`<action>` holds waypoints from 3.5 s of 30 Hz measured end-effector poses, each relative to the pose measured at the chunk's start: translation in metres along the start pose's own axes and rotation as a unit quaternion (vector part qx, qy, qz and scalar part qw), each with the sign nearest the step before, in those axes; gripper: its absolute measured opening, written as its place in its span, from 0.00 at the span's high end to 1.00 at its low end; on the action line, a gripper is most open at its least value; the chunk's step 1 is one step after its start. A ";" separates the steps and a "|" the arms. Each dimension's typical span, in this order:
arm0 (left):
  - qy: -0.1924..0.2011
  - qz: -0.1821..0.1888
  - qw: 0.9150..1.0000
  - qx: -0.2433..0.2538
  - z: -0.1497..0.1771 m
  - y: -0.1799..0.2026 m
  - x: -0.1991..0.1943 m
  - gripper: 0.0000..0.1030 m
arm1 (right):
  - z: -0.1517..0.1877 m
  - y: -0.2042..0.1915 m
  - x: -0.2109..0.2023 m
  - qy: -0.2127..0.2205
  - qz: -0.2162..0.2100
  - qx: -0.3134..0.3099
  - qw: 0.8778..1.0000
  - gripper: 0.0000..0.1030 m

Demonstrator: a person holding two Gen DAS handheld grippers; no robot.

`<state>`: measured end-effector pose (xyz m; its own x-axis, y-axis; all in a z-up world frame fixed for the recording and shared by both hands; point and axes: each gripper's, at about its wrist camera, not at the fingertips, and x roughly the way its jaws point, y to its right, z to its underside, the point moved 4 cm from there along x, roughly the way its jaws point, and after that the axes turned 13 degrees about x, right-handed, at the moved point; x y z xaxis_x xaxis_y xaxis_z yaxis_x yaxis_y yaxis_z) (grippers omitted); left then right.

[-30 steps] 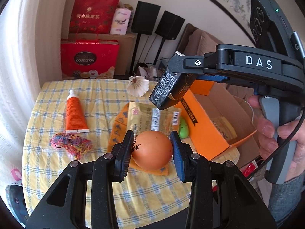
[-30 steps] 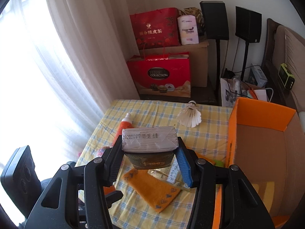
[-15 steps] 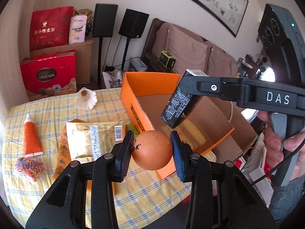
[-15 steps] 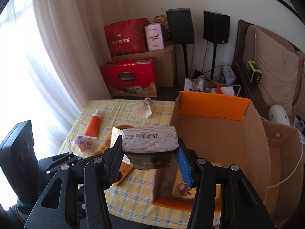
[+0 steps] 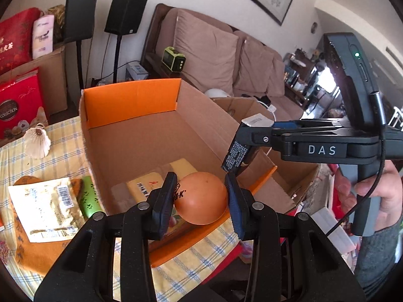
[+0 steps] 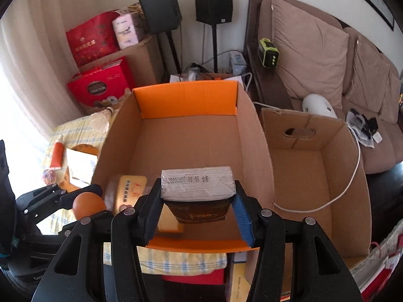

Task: Organize objects
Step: 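Lower the ball and black box into the cardboard box and release both, then withdraw both tools from the box back over the table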

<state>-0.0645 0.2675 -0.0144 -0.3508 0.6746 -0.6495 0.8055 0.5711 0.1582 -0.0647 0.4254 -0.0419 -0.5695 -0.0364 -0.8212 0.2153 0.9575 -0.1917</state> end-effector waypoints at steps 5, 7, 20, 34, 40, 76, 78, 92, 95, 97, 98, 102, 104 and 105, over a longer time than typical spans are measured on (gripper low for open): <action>-0.013 0.006 1.000 0.021 -0.006 0.020 0.029 0.65 | 0.003 0.025 0.010 -0.020 0.014 0.018 1.000 0.48; -0.019 0.005 0.999 0.029 -0.006 0.027 0.041 0.65 | 0.003 0.032 0.012 -0.030 0.017 0.021 0.999 0.48; -0.053 0.001 0.997 0.061 -0.003 0.055 0.089 0.65 | 0.010 0.052 0.015 -0.043 0.015 0.028 0.999 0.48; -0.024 -0.002 1.000 0.008 0.007 0.014 0.044 0.34 | 0.010 0.050 0.029 -0.086 0.028 0.025 0.996 0.48; 0.011 -0.020 0.998 -0.050 0.017 -0.029 -0.007 0.23 | 0.002 0.043 0.042 -0.081 0.050 0.027 0.995 0.42; 0.006 -0.174 0.973 -0.154 0.096 -0.173 -0.135 0.00 | 0.009 -0.113 0.010 0.019 -0.089 -0.055 0.994 0.22; 0.005 -0.186 0.969 -0.161 0.103 -0.180 -0.141 0.00 | 0.012 -0.126 0.012 0.016 -0.099 -0.061 0.993 0.22; -0.003 -0.245 0.949 -0.198 0.151 -0.234 -0.188 0.02 | 0.026 -0.199 0.037 -0.016 -0.152 -0.092 0.984 0.22; -0.004 -0.253 0.944 -0.210 0.159 -0.246 -0.195 0.02 | 0.026 -0.210 0.044 -0.023 -0.160 -0.094 0.982 0.22; -0.006 -0.261 0.941 -0.217 0.165 -0.254 -0.198 0.02 | 0.026 -0.217 0.048 -0.027 -0.164 -0.094 0.982 0.22; -0.007 -0.264 0.939 -0.221 0.168 -0.257 -0.199 0.02 | 0.027 -0.222 0.051 -0.030 -0.166 -0.094 0.981 0.22; -0.017 -0.258 0.934 -0.246 0.184 -0.269 -0.195 0.02 | 0.029 -0.237 0.061 -0.038 -0.170 -0.100 0.980 0.22; -0.025 -0.260 0.930 -0.258 0.193 -0.276 -0.191 0.02 | 0.031 -0.247 0.066 -0.040 -0.168 -0.103 0.980 0.22; -0.026 -0.261 0.928 -0.263 0.196 -0.279 -0.190 0.02 | 0.031 -0.252 0.068 -0.039 -0.166 -0.105 0.980 0.22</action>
<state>-0.1290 -0.1120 -0.0813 -0.5924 0.2268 -0.7731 0.1828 0.9724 0.1451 -0.1327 0.1727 -0.0658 -0.5158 -0.3695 -0.7729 -0.1446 0.9268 -0.3466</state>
